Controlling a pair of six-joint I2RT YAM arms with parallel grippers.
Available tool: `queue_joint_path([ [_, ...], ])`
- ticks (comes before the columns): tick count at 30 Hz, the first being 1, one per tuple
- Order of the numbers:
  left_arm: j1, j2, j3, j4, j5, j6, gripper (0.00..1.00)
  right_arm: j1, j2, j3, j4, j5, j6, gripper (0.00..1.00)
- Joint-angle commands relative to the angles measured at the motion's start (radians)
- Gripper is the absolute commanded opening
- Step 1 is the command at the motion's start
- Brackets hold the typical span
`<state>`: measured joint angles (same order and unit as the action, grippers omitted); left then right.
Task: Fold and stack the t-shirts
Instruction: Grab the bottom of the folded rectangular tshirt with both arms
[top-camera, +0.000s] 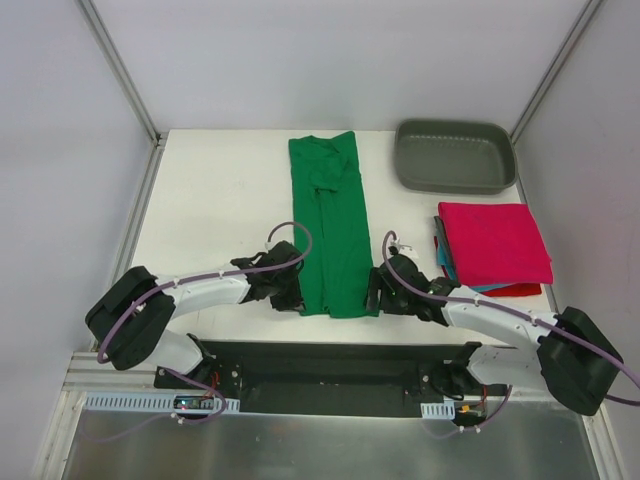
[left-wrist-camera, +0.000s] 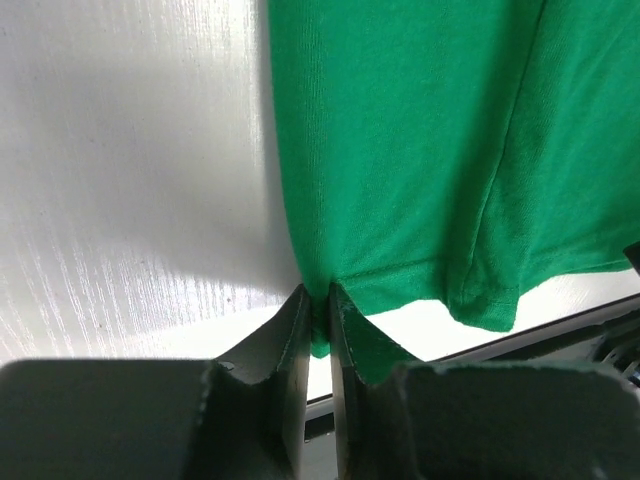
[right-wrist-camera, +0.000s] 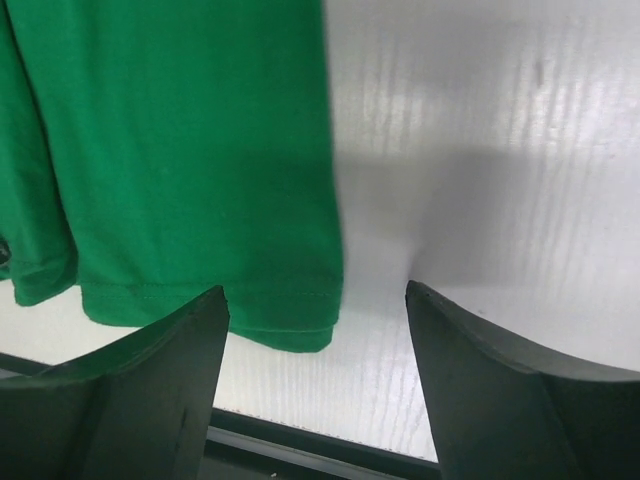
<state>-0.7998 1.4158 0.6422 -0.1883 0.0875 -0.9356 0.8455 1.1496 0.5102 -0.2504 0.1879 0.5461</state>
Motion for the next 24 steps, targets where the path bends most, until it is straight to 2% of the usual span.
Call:
queue_joint_path([
  [1, -0.013, -0.018, -0.027, -0.06, -0.04, 0.001, 0.08, -0.003, 0.033, 0.024, 0.075, -0.076, 0.014, 0.7],
  [4, -0.013, -0.014, -0.027, -0.059, -0.043, 0.001, 0.0, -0.003, 0.047, 0.016, 0.085, -0.093, 0.029, 0.58],
  [8, -0.013, -0.017, -0.027, -0.059, -0.037, 0.001, 0.0, -0.002, 0.05, -0.004, 0.085, -0.123, 0.055, 0.55],
  [14, -0.025, -0.063, -0.048, -0.059, -0.032, 0.004, 0.0, 0.001, 0.022, -0.059, 0.103, -0.102, 0.077, 0.17],
  [16, -0.035, -0.098, -0.071, -0.06, -0.022, 0.003, 0.0, 0.006, -0.005, -0.076, 0.105, -0.126, 0.075, 0.09],
  [19, -0.084, -0.172, -0.111, -0.088, -0.052, -0.04, 0.0, 0.056, -0.085, -0.116, 0.106, -0.149, 0.101, 0.02],
  [24, -0.209, -0.297, -0.145, -0.111, -0.065, -0.127, 0.0, 0.154, -0.217, -0.157, 0.099, -0.177, 0.185, 0.01],
])
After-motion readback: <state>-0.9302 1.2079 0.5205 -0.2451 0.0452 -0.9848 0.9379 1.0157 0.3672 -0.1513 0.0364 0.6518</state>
